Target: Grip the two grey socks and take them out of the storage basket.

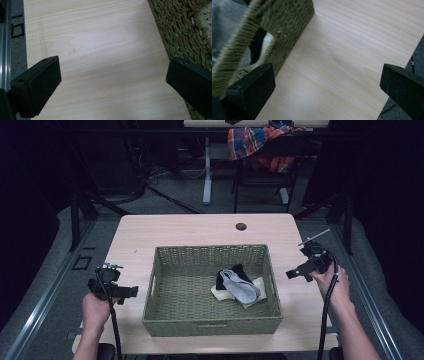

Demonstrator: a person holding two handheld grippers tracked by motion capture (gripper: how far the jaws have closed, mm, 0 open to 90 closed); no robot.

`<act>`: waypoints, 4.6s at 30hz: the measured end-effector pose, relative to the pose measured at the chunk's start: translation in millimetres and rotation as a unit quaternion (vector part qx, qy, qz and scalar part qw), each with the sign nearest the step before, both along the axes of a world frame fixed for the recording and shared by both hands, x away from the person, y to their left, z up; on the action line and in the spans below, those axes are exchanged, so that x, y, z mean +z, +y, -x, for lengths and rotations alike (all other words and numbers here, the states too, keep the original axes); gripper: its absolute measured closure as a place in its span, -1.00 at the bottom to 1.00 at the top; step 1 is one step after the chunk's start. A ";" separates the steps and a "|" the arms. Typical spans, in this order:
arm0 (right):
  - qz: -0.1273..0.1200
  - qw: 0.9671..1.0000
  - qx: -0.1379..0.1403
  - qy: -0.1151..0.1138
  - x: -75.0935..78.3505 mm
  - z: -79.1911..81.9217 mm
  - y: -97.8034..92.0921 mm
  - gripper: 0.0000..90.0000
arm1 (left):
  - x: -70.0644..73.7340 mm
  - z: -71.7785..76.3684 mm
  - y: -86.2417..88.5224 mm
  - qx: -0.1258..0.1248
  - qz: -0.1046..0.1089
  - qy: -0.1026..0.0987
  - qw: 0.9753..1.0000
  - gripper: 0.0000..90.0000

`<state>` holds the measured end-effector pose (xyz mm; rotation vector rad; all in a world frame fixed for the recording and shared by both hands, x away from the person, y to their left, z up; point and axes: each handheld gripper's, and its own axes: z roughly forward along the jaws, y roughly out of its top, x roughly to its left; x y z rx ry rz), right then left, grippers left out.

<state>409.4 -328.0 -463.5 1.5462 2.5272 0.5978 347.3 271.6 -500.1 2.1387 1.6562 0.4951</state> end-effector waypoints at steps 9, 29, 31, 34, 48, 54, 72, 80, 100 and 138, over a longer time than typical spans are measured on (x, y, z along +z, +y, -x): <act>-0.007 0.999 0.019 -0.025 22.4 6.4 15.6 -1.00 | -0.7 0.0 -0.1 0.001 0.000 -0.002 1.000 -1.00; -0.010 0.994 0.102 -0.046 50.4 15.0 74.4 -1.00 | -0.8 0.6 0.7 0.001 -0.001 0.002 1.000 -1.00; -0.009 0.993 0.113 -0.045 49.0 13.7 85.9 -1.00 | -0.5 0.7 0.7 0.000 -0.001 0.003 1.000 -1.00; -0.016 0.992 0.118 -0.048 48.5 12.3 91.7 -1.00 | -0.8 1.0 1.9 0.003 0.000 0.002 1.000 -1.00; -0.033 0.985 0.169 -0.010 28.7 -4.7 137.8 -0.94 | -1.0 1.4 2.3 0.005 -0.001 0.002 1.000 -1.00; -0.026 0.984 0.175 -0.006 18.2 -9.3 147.0 -0.70 | -1.5 0.9 2.7 0.007 0.000 0.001 1.000 -1.00; 0.002 0.979 0.204 0.012 2.1 -0.6 164.0 0.32 | -0.6 1.4 1.7 0.003 -0.001 0.002 1.000 -1.00; 0.014 0.980 0.199 0.017 -1.3 -2.4 161.9 0.60 | -0.3 1.5 1.3 0.002 0.000 0.003 1.000 -1.00; -0.006 0.988 0.151 0.019 3.7 -6.6 146.9 0.91 | -0.7 1.4 1.0 0.002 -0.001 0.002 1.000 -1.00; -0.057 0.988 0.139 -0.048 69.8 12.0 122.3 0.92 | -0.7 1.5 0.5 0.002 -0.002 0.001 1.000 -1.00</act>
